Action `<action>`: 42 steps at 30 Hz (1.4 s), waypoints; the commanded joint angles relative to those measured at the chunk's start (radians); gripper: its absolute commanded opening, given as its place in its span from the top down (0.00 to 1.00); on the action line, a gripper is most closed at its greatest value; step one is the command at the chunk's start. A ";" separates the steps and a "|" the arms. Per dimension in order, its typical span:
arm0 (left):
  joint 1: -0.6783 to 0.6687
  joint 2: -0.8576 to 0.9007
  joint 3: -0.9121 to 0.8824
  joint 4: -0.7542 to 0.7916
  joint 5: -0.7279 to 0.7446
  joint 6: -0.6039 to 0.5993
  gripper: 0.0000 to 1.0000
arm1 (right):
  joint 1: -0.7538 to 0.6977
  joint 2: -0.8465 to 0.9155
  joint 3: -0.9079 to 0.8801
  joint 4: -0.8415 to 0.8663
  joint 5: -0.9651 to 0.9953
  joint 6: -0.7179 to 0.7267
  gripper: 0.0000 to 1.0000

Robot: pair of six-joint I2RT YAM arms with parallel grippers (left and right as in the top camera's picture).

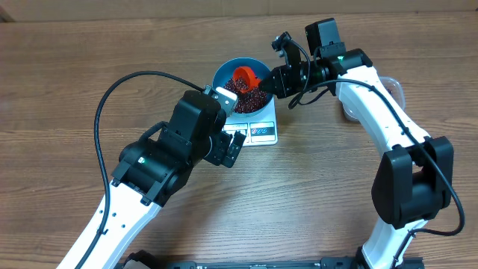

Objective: Scoop item into bowl and weigh 150g on scale
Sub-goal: 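Tilt the scoop and shake beans slowly into the teal bowl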

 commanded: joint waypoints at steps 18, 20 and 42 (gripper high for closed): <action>0.006 0.003 0.015 0.002 0.012 0.019 0.00 | 0.131 -0.033 0.037 -0.010 0.402 -0.004 0.96; 0.006 0.003 0.015 0.002 0.012 0.019 0.00 | 0.130 -0.045 0.037 -0.008 0.443 -0.004 0.96; 0.006 0.003 0.015 0.002 0.012 0.019 0.00 | 0.147 -0.101 0.037 -0.038 0.438 0.001 0.96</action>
